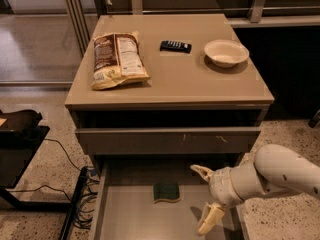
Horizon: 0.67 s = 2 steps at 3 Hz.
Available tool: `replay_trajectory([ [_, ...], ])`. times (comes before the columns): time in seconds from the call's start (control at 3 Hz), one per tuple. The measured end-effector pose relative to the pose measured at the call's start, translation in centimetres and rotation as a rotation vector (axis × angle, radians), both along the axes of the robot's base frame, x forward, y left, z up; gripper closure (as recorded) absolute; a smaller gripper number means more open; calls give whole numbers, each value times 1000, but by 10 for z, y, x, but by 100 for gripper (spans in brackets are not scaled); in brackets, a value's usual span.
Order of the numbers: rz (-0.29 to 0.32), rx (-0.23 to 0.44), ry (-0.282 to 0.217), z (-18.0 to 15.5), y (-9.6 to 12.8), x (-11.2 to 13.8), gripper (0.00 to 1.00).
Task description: Pick sponge from middle drawer and place on counter
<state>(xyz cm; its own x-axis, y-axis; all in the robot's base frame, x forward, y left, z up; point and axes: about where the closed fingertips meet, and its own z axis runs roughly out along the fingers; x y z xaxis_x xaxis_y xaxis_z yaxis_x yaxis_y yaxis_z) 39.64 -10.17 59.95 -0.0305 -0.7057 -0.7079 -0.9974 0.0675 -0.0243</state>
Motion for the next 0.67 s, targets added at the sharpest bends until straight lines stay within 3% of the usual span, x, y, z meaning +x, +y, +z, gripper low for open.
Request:
replay_trajectory([
  [0.33,-43,-111,-15,-43,-4,10,0],
  [0.67,-79,-121,-28,-47,13,31,0],
])
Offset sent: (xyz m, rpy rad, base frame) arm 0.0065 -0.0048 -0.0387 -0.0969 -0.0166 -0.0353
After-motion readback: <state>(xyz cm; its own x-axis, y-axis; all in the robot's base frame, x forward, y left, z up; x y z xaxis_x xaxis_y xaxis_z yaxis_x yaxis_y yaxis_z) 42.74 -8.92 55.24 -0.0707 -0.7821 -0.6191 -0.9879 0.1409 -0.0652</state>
